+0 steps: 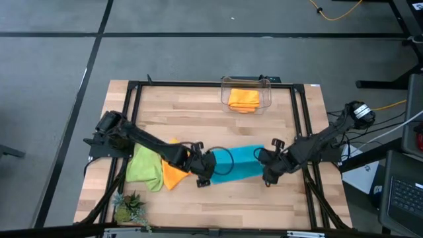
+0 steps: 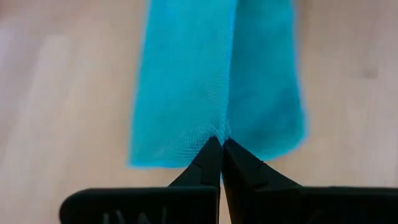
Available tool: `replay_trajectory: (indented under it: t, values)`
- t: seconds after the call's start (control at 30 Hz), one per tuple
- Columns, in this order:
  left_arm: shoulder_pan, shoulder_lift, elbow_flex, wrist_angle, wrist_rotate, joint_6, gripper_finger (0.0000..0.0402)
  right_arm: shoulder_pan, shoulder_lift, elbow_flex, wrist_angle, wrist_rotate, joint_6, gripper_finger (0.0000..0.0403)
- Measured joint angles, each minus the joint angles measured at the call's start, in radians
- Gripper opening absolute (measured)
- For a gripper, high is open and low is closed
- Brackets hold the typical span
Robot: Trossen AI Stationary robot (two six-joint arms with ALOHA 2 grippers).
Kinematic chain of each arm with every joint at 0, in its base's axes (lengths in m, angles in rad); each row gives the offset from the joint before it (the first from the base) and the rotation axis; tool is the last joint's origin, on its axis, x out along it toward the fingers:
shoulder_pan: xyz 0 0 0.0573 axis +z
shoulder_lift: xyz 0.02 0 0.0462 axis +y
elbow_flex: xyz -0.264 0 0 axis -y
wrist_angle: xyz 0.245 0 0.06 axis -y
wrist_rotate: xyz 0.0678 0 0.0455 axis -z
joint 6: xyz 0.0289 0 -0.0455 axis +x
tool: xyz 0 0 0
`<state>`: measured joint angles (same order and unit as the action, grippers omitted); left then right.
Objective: Fold microfiber towels
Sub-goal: Fold the blue microfiber towel
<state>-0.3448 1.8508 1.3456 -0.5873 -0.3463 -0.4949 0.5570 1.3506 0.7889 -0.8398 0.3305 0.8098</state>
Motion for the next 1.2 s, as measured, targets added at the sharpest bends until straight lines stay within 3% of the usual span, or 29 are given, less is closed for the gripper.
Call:
replay_trajectory:
  t: [0.4,0.53,0.9,1.07,1.2]
  values:
    - [-0.075,0.152,-0.001,0.131,0.021,-0.020,0.0000,0.125,0.000,-0.112,0.153,-0.059,0.156,0.0004]
    - [-0.075,0.158,-0.001,0.129,0.035,-0.045,0.0004,0.140,0.000,-0.145,0.222,-0.075,0.179,0.0021]
    - [-0.075,0.141,-0.002,0.125,0.075,-0.046,0.0129,0.142,0.000,-0.150,0.228,-0.256,0.207,0.0151]
    - [-0.066,0.057,-0.002,0.105,0.076,0.001,0.0156,0.142,0.000,-0.063,0.158,-0.359,0.206,0.0165]
    - [-0.046,-0.038,-0.002,0.064,0.056,0.071,0.0155,0.142,0.000,0.010,0.055,-0.319,0.205,0.0165]
